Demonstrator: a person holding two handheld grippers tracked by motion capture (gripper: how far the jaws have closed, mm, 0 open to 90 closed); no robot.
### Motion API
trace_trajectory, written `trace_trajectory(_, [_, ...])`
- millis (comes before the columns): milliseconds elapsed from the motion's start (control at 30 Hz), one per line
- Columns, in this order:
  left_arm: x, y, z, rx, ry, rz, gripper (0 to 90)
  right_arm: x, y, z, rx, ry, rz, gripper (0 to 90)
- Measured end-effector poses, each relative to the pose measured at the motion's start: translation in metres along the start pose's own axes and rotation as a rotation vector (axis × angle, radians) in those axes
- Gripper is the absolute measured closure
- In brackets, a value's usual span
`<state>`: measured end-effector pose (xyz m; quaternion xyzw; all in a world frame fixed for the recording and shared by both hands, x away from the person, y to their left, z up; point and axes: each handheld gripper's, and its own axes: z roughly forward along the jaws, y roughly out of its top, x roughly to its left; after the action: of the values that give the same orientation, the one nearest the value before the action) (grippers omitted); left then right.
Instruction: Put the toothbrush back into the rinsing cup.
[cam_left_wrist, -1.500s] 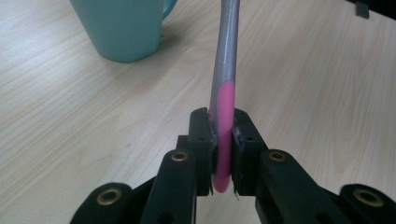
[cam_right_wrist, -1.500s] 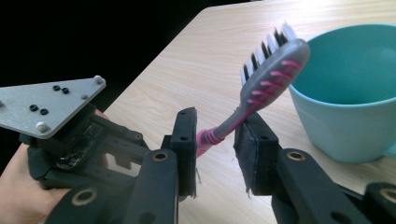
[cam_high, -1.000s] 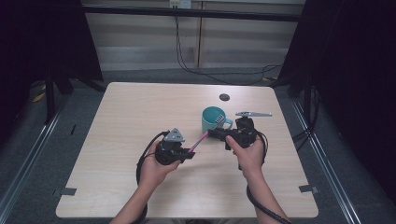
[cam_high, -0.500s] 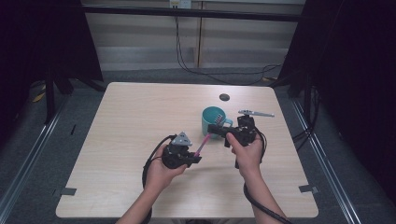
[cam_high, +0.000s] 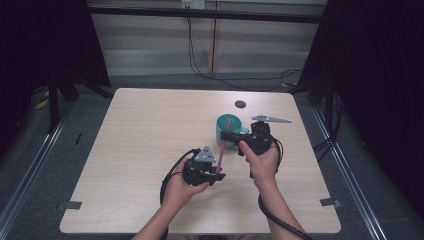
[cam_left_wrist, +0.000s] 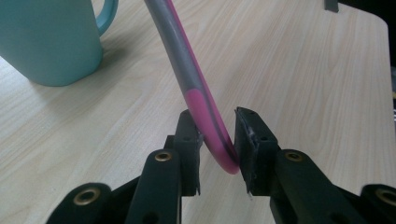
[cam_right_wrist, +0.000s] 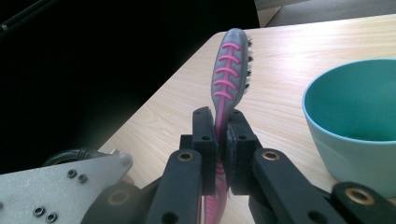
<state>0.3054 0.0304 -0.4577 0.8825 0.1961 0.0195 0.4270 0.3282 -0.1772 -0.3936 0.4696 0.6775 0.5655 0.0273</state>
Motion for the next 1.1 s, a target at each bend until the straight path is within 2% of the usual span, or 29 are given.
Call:
trace_trajectory(133, [0.001,-0.002,0.001,-0.009,-0.004,-0.011,69.7,0.0,0.0,0.0,0.004,-0.002,-0.008,84.8])
trace_trajectory(267, [0.004,-0.006,-0.001,-0.012,0.019,-0.02,52.5,0.0,0.001,-0.003,-0.002,-0.015,-0.036,84.8])
trace_trajectory(300, [0.006,-0.007,-0.002,-0.015,0.023,-0.029,52.5,0.0,0.001,-0.003,-0.002,-0.015,-0.036,84.8])
trace_trajectory(333, [0.008,-0.009,-0.003,-0.021,0.032,-0.035,48.4,0.0,0.002,-0.004,-0.002,-0.017,-0.039,84.8])
trace_trajectory(367, [0.009,-0.009,-0.004,-0.012,0.049,-0.029,38.1,0.0,0.004,-0.006,-0.009,-0.022,-0.056,84.8])
trace_trajectory(433, [0.013,-0.013,-0.007,-0.014,0.072,-0.023,34.7,0.001,0.006,-0.008,-0.012,-0.026,-0.067,84.8])
trace_trajectory(500, [0.018,-0.018,-0.012,-0.003,0.082,-0.037,33.5,0.001,0.007,-0.009,-0.016,-0.027,-0.073,84.8])
trace_trajectory(633, [0.026,-0.028,-0.017,0.024,0.116,-0.041,28.2,0.003,0.011,-0.013,-0.033,-0.039,-0.113,84.8])
trace_trajectory(767, [0.033,-0.04,-0.02,0.063,0.15,-0.038,24.5,0.004,0.016,-0.017,-0.027,-0.059,-0.148,84.8])
trace_trajectory(1033, [0.04,-0.054,-0.019,0.101,0.164,-0.061,22.4,0.004,0.021,-0.02,-0.031,-0.07,-0.168,84.8])
trace_trajectory(1100, [0.041,-0.056,-0.019,0.099,0.172,-0.055,21.2,0.003,0.023,-0.022,-0.041,-0.075,-0.175,84.8])
